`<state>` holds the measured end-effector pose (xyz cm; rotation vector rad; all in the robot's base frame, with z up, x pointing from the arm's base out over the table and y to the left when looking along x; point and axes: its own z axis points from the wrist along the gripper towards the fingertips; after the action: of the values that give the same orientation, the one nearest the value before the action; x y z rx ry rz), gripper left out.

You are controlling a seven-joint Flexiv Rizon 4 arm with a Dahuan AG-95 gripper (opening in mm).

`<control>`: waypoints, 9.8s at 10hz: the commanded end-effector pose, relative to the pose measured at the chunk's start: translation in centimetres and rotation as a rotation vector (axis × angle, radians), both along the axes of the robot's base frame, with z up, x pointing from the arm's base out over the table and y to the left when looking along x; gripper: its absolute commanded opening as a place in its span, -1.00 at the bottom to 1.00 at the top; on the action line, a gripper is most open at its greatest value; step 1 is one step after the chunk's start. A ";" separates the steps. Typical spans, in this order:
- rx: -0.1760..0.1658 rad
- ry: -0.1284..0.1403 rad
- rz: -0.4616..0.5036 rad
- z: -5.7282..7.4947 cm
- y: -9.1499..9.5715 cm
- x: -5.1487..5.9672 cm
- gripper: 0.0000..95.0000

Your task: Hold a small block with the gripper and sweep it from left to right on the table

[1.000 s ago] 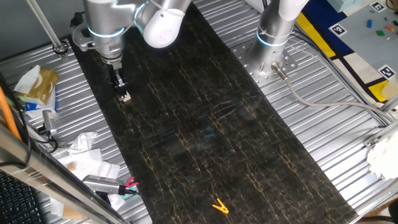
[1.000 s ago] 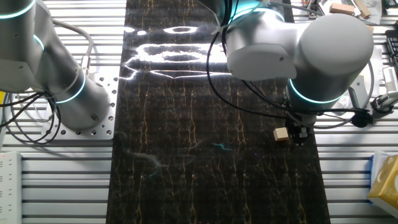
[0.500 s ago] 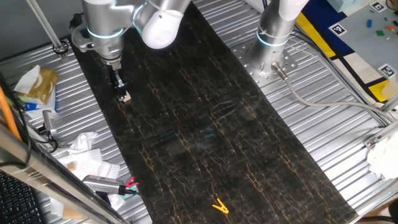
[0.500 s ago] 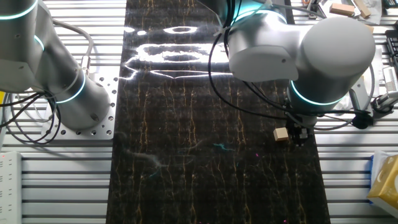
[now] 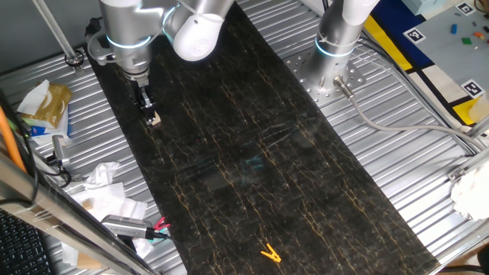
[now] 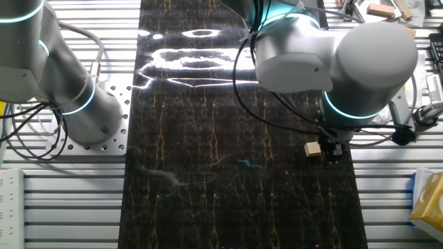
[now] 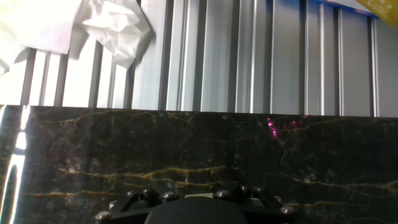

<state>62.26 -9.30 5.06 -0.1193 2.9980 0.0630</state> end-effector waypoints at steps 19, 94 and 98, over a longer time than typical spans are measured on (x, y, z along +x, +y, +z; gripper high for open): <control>0.014 0.027 -0.028 -1.5 1.2 0.7 0.20; 0.079 0.013 -0.298 -2.5 17.3 -1.8 0.20; 0.085 0.015 -0.316 -2.0 19.3 -1.4 0.20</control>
<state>60.80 10.27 3.13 0.3696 2.9807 0.1559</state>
